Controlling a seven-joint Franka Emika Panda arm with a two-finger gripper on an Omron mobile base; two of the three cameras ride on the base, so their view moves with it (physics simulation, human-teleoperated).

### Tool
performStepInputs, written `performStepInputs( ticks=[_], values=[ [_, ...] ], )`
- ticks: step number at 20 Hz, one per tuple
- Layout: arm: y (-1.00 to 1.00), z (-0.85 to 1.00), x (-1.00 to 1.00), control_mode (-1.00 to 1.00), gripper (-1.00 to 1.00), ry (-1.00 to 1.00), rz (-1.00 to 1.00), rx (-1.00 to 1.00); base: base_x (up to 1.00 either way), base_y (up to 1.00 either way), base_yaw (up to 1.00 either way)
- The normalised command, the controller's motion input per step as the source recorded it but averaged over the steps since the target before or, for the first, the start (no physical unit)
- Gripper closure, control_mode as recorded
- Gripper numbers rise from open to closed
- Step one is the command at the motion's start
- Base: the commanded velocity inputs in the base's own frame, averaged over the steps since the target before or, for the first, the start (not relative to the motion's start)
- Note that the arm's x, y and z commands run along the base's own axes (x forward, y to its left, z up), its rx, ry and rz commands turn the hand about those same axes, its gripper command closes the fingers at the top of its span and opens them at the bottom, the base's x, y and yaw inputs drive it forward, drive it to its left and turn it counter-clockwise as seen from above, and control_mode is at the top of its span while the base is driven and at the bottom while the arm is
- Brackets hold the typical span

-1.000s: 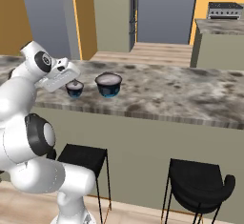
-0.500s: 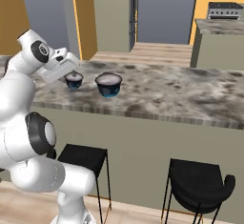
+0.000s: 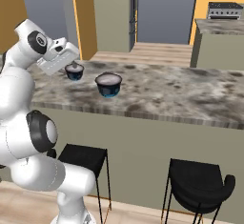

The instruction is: Stack the yogurt containers by placing the smaller containers on top of the larger containers.

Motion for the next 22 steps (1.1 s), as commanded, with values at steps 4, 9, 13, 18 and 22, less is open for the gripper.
performStepInputs(
  ticks=[4,9,13,18,22],
  values=[
    [-0.18,0.26,0.00,-1.00,1.00,-0.07,0.00,-0.04,0.00,0.00,0.00],
    [-0.27,0.12,0.00,-1.00,1.00,-0.02,0.00,-0.03,0.00,0.00,0.00],
    [-0.38,0.05,0.00,-1.00,1.00,-0.02,0.00,-0.01,0.00,0.00,0.00],
    [-0.41,0.06,0.00,-1.00,1.00,-0.01,0.00,-0.01,0.00,0.00,0.00],
    [-0.36,0.01,0.00,-1.00,1.00,0.00,0.00,-0.01,0.00,0.00,0.00]
  ],
)
